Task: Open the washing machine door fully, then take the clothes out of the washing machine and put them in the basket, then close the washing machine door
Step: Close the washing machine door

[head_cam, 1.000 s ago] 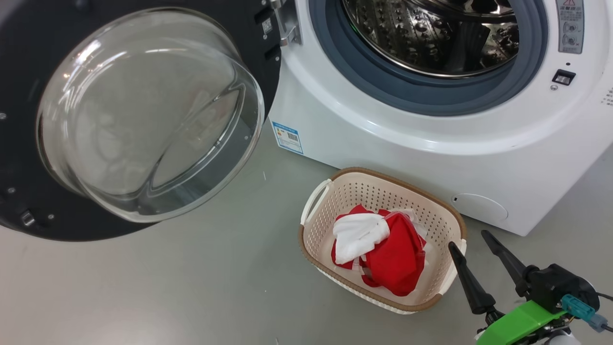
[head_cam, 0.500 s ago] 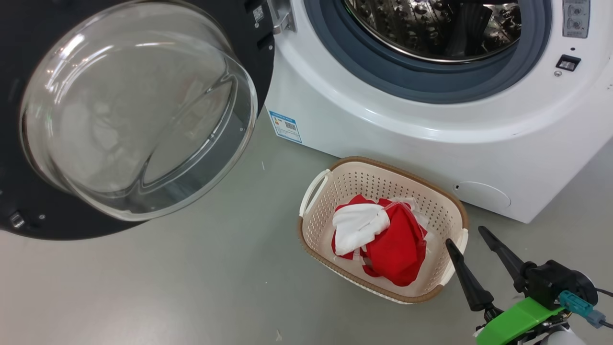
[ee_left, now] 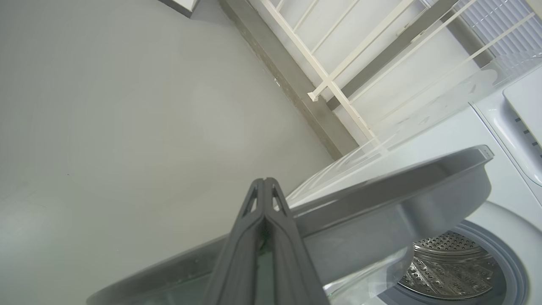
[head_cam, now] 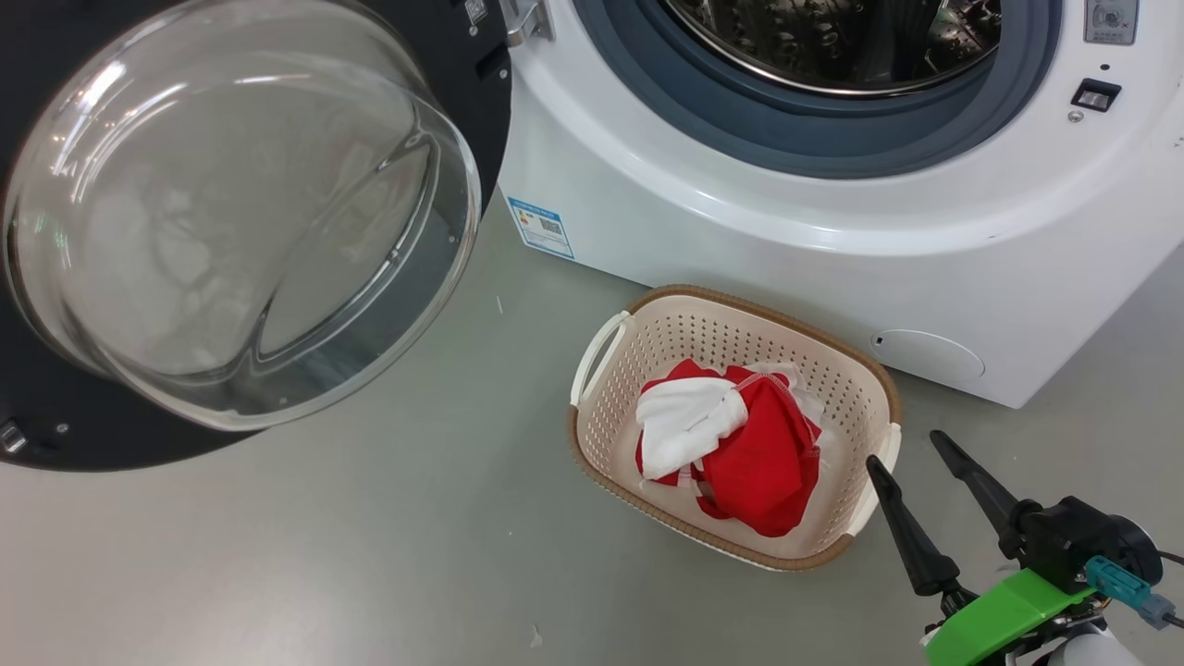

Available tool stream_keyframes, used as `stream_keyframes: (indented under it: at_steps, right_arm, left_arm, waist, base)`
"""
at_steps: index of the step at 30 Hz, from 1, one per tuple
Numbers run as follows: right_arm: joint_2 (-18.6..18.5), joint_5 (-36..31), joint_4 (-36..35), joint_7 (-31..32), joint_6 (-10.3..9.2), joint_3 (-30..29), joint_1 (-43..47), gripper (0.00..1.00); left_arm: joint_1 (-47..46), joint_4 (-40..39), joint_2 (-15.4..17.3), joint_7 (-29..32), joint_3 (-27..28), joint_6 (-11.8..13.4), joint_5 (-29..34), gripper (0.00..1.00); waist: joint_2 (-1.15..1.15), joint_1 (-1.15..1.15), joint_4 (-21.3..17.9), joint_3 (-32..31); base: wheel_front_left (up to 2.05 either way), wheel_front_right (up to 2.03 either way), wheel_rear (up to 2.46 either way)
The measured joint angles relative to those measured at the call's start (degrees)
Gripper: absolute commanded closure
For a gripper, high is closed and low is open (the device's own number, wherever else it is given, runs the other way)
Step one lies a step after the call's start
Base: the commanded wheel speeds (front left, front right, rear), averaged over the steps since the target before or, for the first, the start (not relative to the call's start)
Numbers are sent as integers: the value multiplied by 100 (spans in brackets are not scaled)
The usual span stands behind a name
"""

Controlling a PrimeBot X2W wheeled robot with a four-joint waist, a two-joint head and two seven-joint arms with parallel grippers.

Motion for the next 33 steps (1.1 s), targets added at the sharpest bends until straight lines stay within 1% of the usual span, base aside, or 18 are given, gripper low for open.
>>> stream_keyframes:
  at_steps: [8, 16, 26, 28, 33]
  right_arm:
    - [-1, 0, -1, 0, 0, -8, -1, 0]
    - [51, -1, -1, 0, 0, -19, -1, 0]
    - [92, -1, -3, 0, 0, -121, 2, 0]
    - [115, 0, -9, 0, 0, -141, 7, 0]
    - [157, -1, -35, 0, 0, -165, 20, 0]
  left_arm:
    - [92, -220, 66, 482, -103, 0, -118, 100]
    - [320, -615, 121, 1088, -160, 1, -426, 100]
    - [818, -1385, 250, 1738, -259, 3, -880, 100]
    - [1010, -1656, 267, 1874, -274, 7, -1098, 100]
    - [1204, -2129, 272, 2227, -402, 7, -1421, 100]
  waist:
    - [0, 0, 3, -37]
    - [0, 0, 12, -124]
    - [0, 0, -2, -244]
    - [0, 0, -21, -311]
    - [0, -1, -69, -397]
  base:
    - [0, 0, 0]
    - [0, 0, 0]
    - [0, 0, 0]
    - [0, 0, 0]
    - [0, 0, 0]
